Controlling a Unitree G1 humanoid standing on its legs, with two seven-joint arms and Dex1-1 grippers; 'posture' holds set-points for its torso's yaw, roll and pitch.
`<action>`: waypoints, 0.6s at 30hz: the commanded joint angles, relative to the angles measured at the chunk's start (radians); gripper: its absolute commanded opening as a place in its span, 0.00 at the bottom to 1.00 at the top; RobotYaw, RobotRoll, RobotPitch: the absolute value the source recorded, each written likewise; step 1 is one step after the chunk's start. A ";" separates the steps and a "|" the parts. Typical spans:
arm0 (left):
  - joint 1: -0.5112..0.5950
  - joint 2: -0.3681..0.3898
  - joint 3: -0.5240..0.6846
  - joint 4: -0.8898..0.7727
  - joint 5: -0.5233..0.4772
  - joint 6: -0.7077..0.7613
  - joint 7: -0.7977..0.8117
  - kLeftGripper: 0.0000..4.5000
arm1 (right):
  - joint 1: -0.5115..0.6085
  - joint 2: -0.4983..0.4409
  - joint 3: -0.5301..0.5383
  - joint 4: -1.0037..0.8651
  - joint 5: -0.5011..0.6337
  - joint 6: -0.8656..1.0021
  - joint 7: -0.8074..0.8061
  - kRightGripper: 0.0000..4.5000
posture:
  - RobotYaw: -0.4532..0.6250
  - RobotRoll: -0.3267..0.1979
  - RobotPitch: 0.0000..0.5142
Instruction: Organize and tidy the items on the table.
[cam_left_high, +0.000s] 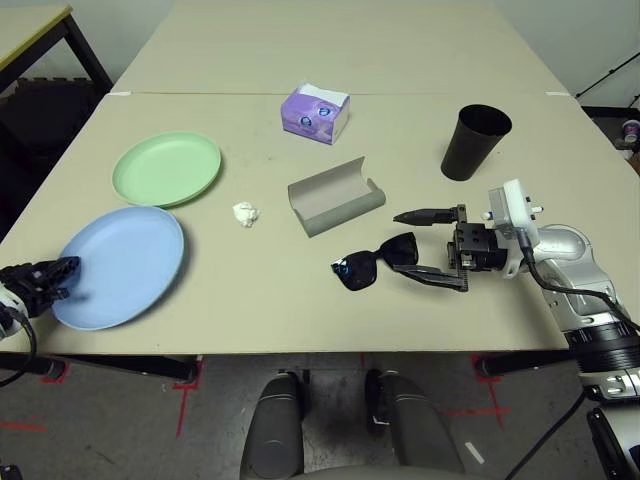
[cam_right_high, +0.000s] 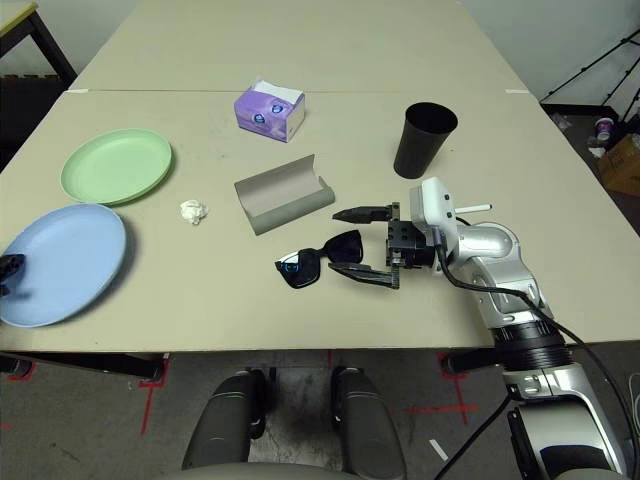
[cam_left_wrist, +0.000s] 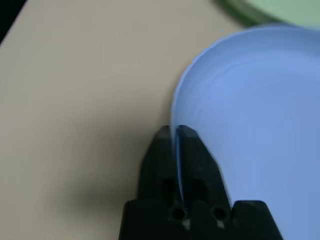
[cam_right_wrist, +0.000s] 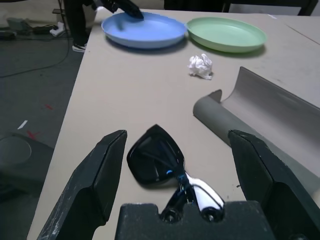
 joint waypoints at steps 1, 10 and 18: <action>0.004 0.002 -0.015 0.011 0.011 0.033 0.004 0.00 | 0.003 -0.008 -0.001 -0.009 0.003 -0.002 -0.003 1.00 | 0.43 0.62 0.33; -0.023 0.024 0.000 -0.008 -0.017 0.091 -0.024 0.00 | -0.002 -0.004 0.005 -0.004 -0.001 -0.006 -0.007 1.00 | 0.43 0.62 0.32; 0.039 0.069 0.070 0.016 -0.069 0.199 -0.091 0.00 | -0.010 0.000 0.009 0.004 -0.005 -0.014 -0.008 1.00 | 0.43 0.62 0.32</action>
